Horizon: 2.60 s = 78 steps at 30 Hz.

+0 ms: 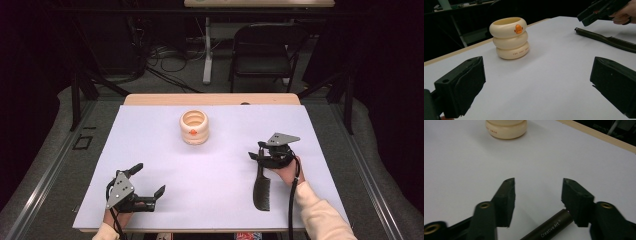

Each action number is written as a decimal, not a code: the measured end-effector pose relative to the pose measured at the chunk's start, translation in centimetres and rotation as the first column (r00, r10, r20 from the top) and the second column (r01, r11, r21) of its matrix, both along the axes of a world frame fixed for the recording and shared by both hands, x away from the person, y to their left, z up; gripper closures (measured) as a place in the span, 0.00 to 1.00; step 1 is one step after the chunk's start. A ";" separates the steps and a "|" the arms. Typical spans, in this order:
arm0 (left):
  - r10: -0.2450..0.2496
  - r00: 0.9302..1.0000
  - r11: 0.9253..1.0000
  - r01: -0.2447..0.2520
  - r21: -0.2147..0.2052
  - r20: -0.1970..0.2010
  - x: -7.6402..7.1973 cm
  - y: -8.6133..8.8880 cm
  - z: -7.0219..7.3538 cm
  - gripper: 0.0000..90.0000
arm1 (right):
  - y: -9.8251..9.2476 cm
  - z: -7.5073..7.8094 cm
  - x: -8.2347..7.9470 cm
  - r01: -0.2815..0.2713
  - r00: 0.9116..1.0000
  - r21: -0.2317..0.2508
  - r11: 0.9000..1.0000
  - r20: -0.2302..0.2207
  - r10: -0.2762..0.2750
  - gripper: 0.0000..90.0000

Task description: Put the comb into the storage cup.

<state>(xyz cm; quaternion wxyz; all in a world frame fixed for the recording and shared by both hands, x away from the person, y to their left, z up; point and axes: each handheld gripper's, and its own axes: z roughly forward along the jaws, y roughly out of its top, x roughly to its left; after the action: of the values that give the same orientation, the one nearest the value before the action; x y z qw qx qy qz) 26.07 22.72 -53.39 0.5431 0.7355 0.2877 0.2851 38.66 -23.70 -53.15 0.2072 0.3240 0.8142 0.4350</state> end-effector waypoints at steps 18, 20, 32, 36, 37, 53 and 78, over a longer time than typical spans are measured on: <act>-0.002 1.000 1.000 0.002 -0.001 0.001 0.0 0.0 0.0 0.00 | 0.5 -0.9 1.8 0.021 1.000 -0.125 0.992 0.001 -0.021 1.00; -0.002 1.000 1.000 0.002 0.001 0.001 0.0 0.0 0.0 0.00 | 0.4 -0.9 2.0 0.027 1.000 -0.129 0.991 0.001 -0.027 1.00; -0.001 1.000 1.000 0.001 0.002 0.000 0.0 0.0 0.0 0.00 | 0.3 -1.5 2.9 0.038 0.999 -0.184 0.982 -0.021 -0.042 1.00; -0.001 1.000 1.000 0.001 0.002 0.000 0.0 0.0 0.0 0.00 | 0.2 -1.6 2.9 0.046 0.998 -0.196 0.979 -0.033 -0.053 1.00; -0.001 1.000 1.000 0.001 0.004 0.000 0.0 0.0 0.0 0.00 | 0.2 -1.6 2.9 0.045 0.998 -0.201 0.979 -0.036 -0.053 1.00; 0.000 1.000 1.000 0.000 0.006 -0.001 0.0 0.0 0.0 0.00 | -0.2 -1.5 2.9 0.058 0.995 -0.245 0.968 -0.067 -0.076 1.00; 0.002 1.000 1.000 -0.002 0.008 0.002 0.0 0.0 0.0 0.00 | -1.8 -1.2 2.3 0.116 0.979 -0.291 0.950 -0.130 -0.159 1.00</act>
<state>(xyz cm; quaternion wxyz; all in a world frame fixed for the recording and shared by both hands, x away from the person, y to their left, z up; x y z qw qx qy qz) 26.03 22.69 -53.35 0.5399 0.7373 0.2869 0.2875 40.92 -25.46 -54.38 0.2185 0.3794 0.8565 0.2733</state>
